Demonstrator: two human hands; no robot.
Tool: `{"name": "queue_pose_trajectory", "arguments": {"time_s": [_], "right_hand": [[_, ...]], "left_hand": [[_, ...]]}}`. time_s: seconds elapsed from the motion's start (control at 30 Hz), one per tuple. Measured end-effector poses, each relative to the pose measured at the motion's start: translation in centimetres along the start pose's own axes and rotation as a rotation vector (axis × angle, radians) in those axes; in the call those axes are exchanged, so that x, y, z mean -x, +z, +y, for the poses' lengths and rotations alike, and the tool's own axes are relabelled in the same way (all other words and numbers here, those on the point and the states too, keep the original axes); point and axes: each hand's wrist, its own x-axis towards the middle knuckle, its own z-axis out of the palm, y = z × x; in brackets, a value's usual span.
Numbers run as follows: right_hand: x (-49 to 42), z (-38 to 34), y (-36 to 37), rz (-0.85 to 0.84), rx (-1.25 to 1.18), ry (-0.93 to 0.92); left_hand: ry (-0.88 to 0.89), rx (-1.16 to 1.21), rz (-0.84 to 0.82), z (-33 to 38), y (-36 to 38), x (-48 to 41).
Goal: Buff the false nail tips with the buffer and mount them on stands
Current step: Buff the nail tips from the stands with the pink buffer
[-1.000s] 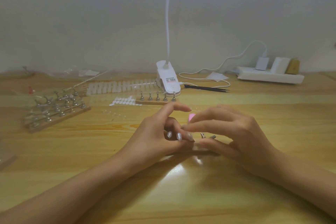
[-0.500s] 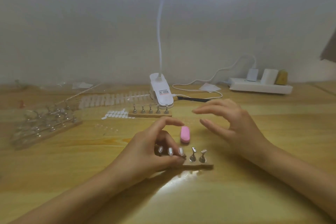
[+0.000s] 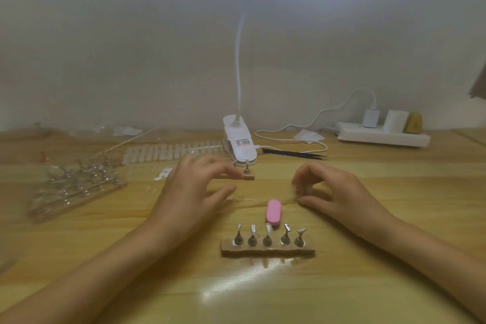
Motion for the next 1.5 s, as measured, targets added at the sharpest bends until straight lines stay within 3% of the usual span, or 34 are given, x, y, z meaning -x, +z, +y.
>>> {"name": "queue_pose_trajectory", "arguments": {"time_s": [0.17,0.33,0.57,0.7,0.83,0.93,1.0,1.1,1.23,1.33,1.5], "right_hand": [[0.3,-0.7,0.4,0.026,-0.017,-0.091],[0.4,-1.4,0.5,0.011,-0.064,-0.106],[0.2,-1.4,0.4,0.006,-0.329,0.02],[0.0,-1.5,0.4,-0.034,-0.483,0.143],[0.0,-1.4,0.2,-0.063,-0.669,0.297],[0.0,-1.1,0.3,-0.075,-0.876,0.353],[0.1,-1.3,0.4,-0.069,-0.953,0.366],[0.4,-2.1,0.4,0.047,-0.76,0.259],[0.6,-2.9,0.1,0.339,-0.114,-0.322],[0.6,-2.6,-0.1,0.382,0.18,-0.553],[0.5,-1.9,-0.5,0.33,0.169,-0.649]], "left_hand": [[0.059,-0.111,-0.077,0.6,0.2,0.1],[0.122,-0.082,-0.008,1.3,0.0,0.3],[0.152,-0.222,0.054,1.7,0.0,0.5],[0.27,-0.291,0.16,2.0,0.2,0.6],[0.606,-0.531,0.451,1.6,-0.2,0.3],[0.733,-0.498,0.569,1.2,-0.8,0.0],[0.689,-0.44,0.543,1.3,-0.8,0.1],[0.449,-0.211,0.398,1.7,-0.8,0.3],[0.175,0.22,0.207,2.3,-1.3,0.2],[0.016,0.253,0.123,2.4,-1.6,-0.3],[-0.143,0.417,-0.146,2.2,-2.2,-1.1]]}}
